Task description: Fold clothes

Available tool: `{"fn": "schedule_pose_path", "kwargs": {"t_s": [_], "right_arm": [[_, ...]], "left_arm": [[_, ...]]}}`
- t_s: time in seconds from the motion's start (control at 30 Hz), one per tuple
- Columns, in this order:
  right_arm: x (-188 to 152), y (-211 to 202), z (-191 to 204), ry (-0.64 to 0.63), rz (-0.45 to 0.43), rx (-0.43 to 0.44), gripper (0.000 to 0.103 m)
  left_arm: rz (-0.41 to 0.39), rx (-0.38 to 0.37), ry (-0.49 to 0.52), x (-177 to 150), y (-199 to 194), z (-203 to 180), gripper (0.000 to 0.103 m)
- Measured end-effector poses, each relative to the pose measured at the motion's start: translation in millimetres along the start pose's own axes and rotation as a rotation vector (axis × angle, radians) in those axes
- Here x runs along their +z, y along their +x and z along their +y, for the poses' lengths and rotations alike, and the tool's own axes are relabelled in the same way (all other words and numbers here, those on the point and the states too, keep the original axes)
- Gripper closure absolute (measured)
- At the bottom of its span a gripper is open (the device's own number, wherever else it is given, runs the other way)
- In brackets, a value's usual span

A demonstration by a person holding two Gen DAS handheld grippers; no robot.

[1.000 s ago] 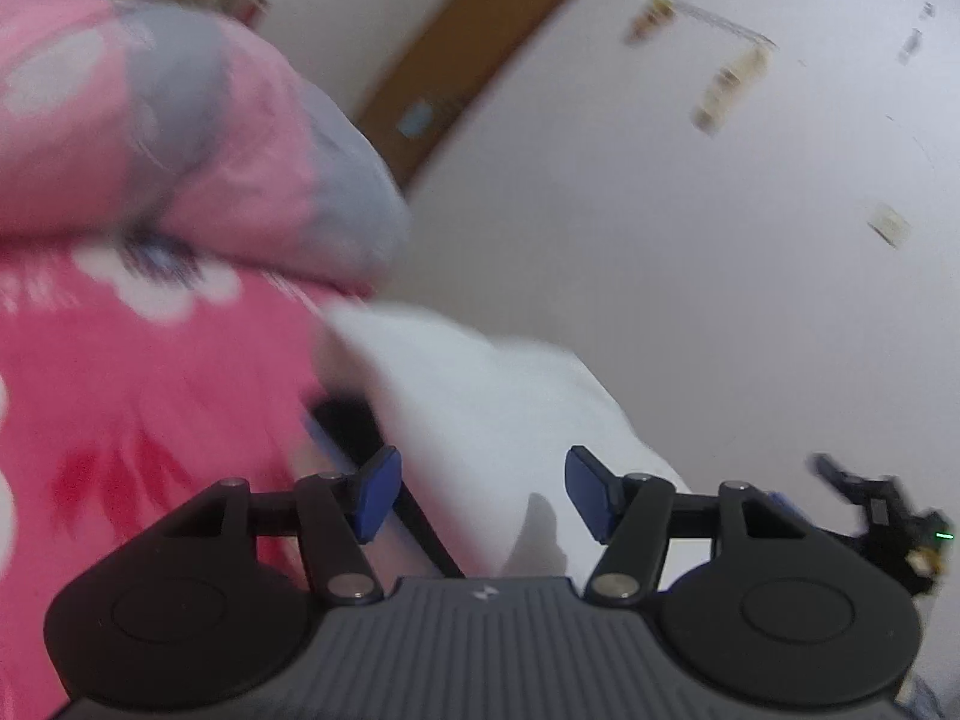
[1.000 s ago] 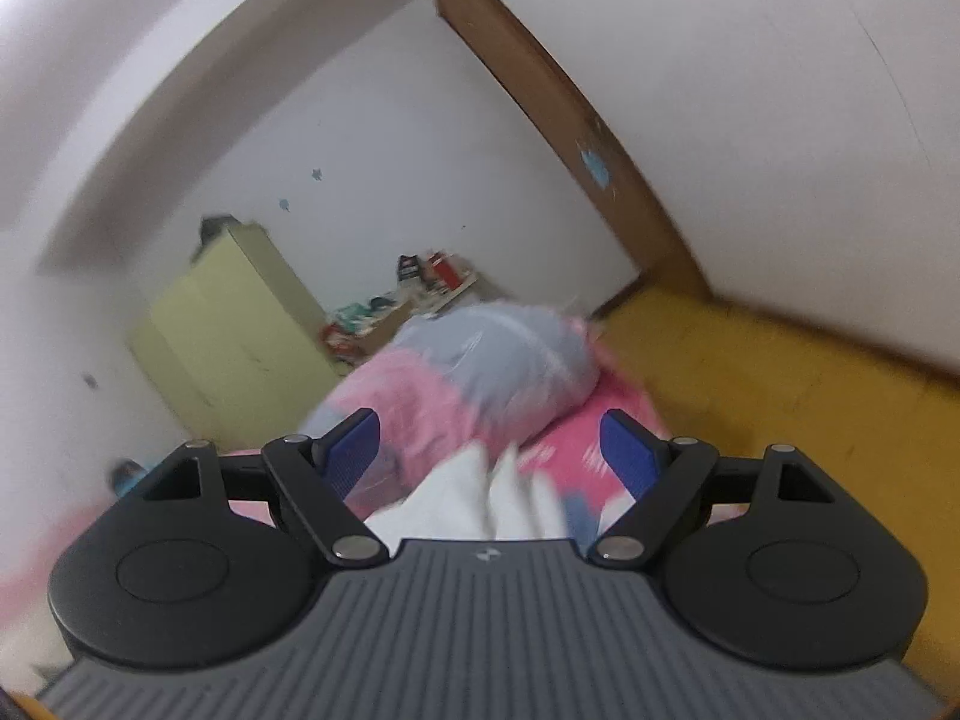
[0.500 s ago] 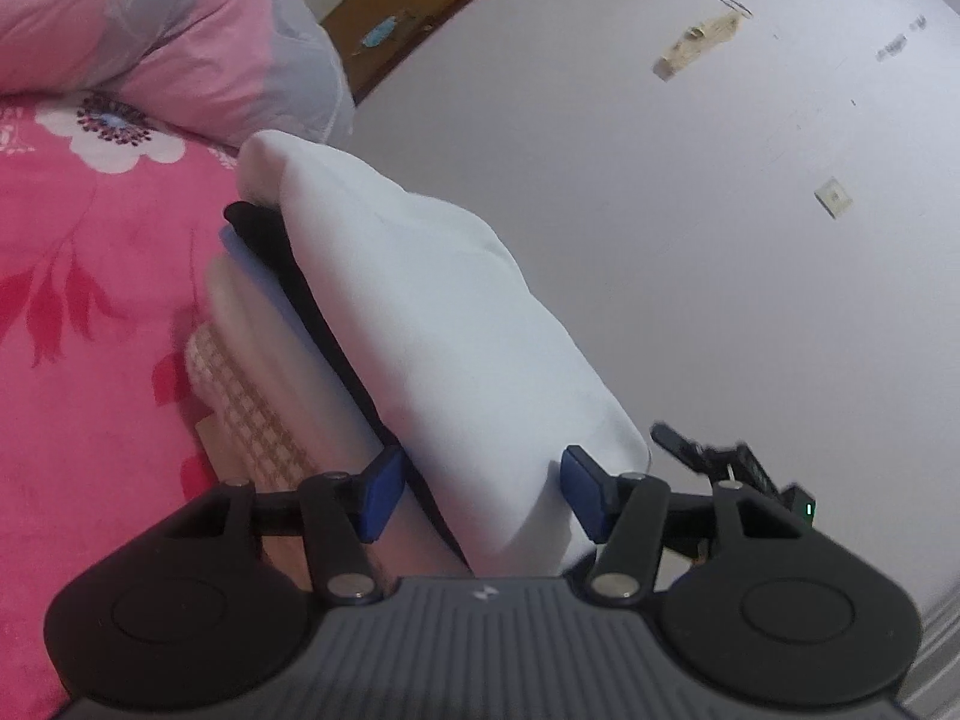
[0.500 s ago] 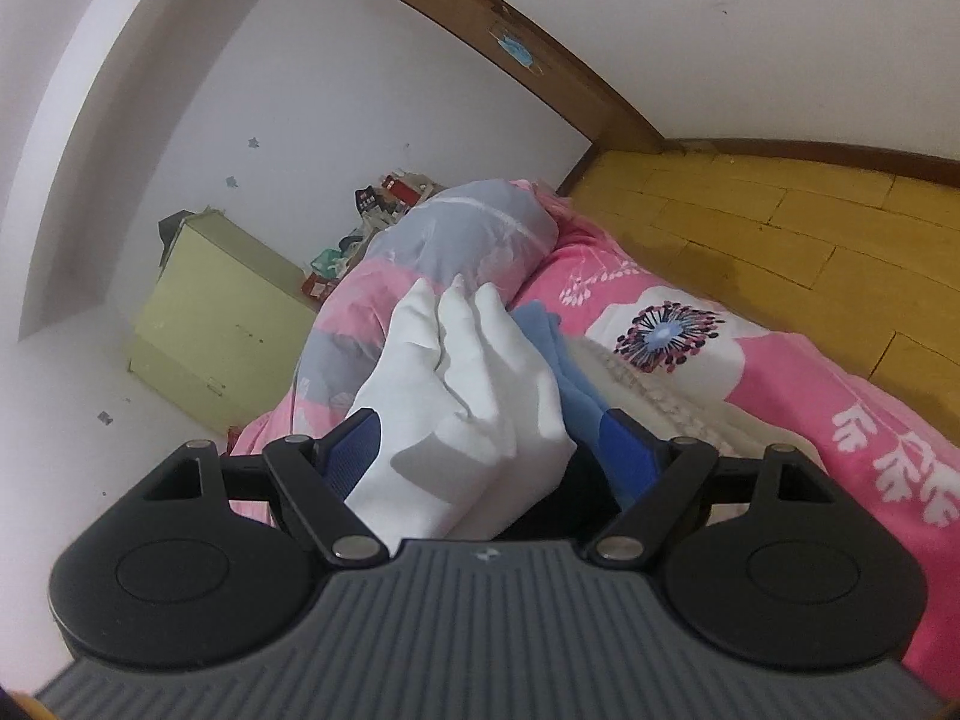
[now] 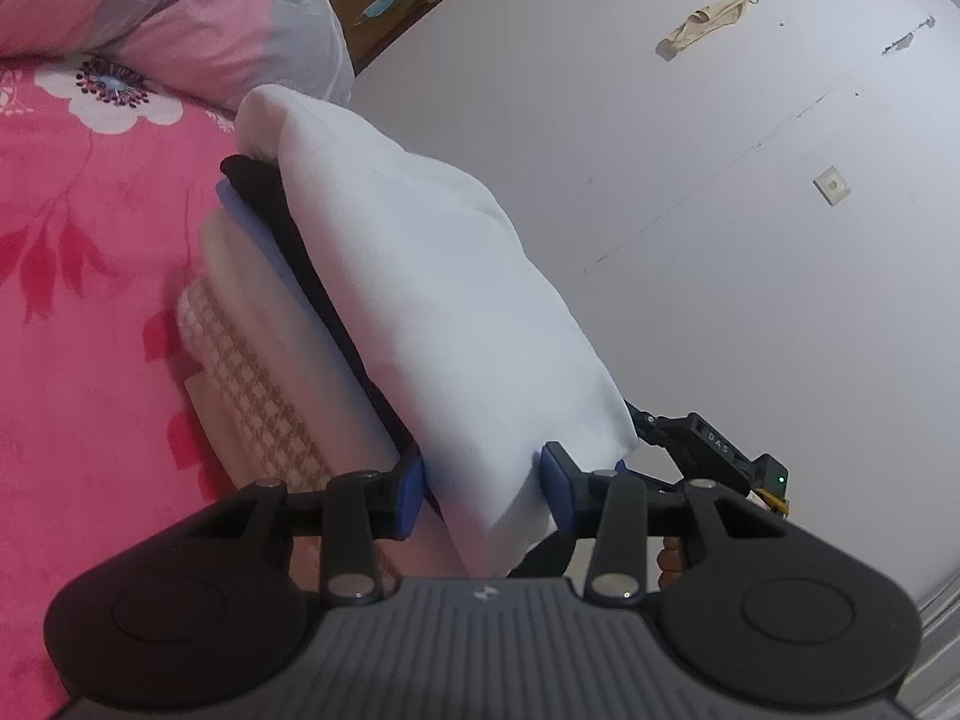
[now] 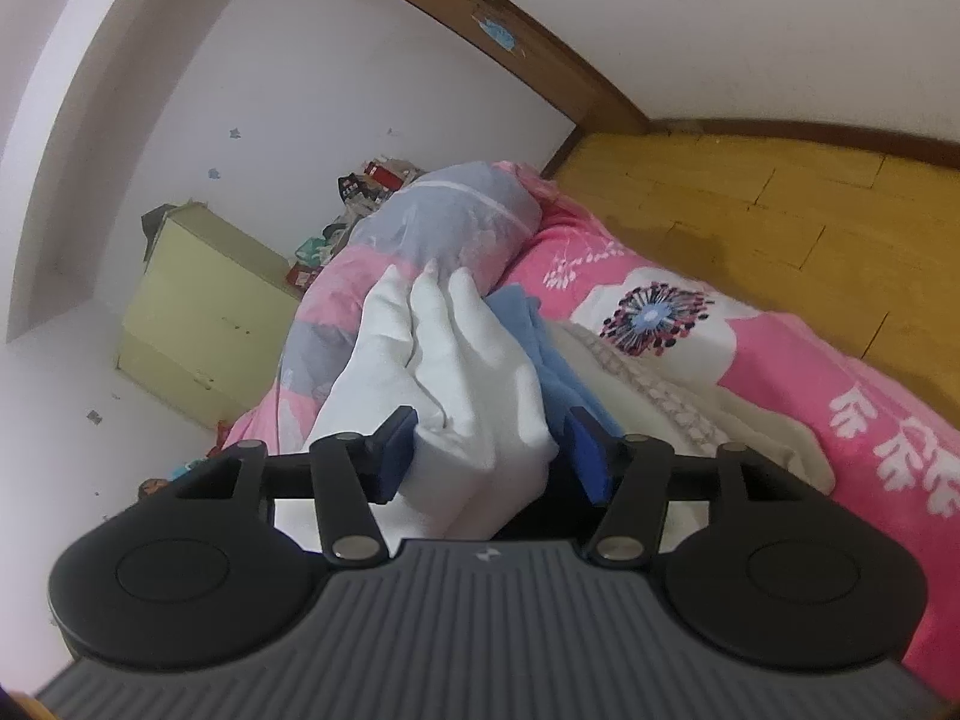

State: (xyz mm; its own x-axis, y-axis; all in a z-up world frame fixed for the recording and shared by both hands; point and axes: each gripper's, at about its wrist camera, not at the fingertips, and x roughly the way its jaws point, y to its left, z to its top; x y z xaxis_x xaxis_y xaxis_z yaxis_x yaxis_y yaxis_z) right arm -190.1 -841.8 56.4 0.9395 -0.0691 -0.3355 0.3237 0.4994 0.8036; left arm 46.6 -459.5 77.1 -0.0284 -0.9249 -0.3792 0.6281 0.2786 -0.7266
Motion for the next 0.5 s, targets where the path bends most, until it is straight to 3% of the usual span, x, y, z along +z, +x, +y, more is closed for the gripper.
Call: {"fn": "schedule_pose_path", "kwargs": {"t_s": [0.1,0.13,0.27,0.5], "right_arm": [[-2,-4,6,-0.044,-0.018,0.0,0.059],[-3,-6,9,-0.061,-0.025,0.0,0.068],[-5,-7,18,-0.125,-0.045,-0.015,0.083],[3,-21,42,-0.217,-0.112,0.006,0.091]], "left_arm": [[-0.009,0.02,0.021,-1,-1,-5,0.071],[-0.013,0.025,0.022,-1,-1,-6,0.073],[-0.029,0.043,0.028,-1,-1,-10,0.079],[-0.041,-0.001,-0.014,8,-7,-20,0.082]]}}
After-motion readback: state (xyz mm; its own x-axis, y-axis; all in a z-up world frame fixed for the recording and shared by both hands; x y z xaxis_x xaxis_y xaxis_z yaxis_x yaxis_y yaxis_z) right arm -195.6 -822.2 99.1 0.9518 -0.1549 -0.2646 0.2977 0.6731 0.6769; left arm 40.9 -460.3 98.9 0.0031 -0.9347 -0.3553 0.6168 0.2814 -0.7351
